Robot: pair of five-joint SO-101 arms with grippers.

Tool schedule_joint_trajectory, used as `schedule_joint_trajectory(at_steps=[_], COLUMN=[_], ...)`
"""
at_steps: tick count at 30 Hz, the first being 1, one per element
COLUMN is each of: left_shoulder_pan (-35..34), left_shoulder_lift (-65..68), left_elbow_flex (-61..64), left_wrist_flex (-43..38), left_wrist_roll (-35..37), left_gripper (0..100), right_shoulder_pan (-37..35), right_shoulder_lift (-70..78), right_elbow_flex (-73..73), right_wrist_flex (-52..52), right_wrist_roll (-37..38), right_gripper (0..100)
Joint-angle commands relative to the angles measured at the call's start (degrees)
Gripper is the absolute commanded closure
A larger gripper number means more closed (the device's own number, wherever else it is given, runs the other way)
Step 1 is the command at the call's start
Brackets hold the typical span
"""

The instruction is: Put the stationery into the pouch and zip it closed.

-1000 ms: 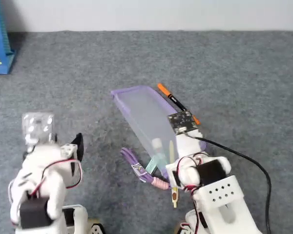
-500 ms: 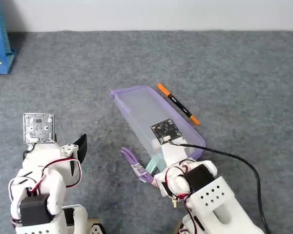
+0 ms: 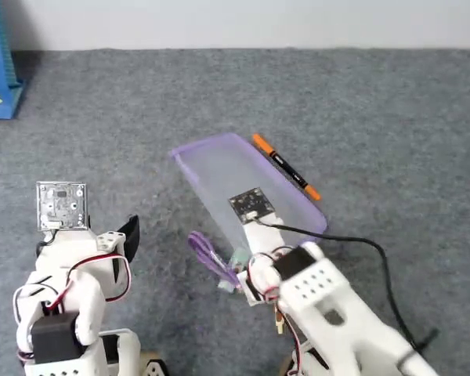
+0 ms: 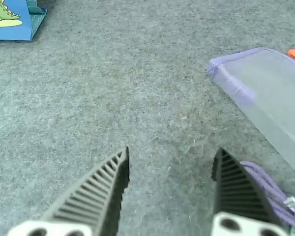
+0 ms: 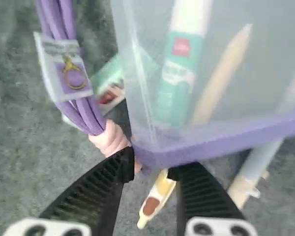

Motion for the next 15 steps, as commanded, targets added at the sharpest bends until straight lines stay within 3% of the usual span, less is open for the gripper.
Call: schedule_joint_trajectory(at_steps=[1, 6, 10, 12, 15], left_shoulder_pan=[-0.26, -0.18, -0.18, -0.18, -0.18], left_shoulder_lift=[0.79, 0.79, 0.70, 0.70, 0.70], left_elbow_flex=[-1.01, -1.01, -0.92, -0.92, -0.84], left_wrist_flex=[-0.35, -0.35, -0.18, -0.18, -0.18], left_wrist_roll=[-0.35, -0.35, -0.35, -0.53, -0.62], left_gripper=[73, 73, 73, 73, 73], right_shoulder_pan=[-0.04, -0.04, 0.75, 2.15, 4.62], right_shoulder_lift=[7.43, 9.98, 9.98, 9.98, 9.98], right_elbow_flex=[-0.88, -5.36, -10.73, -13.45, -16.88], right_wrist_flex=[-5.05, -6.11, -6.02, -6.02, -6.02], right_wrist_roll=[-0.35, 0.09, 0.18, 0.35, 6.07], right_gripper=[87.9, 88.3, 98.1, 98.3, 98.6])
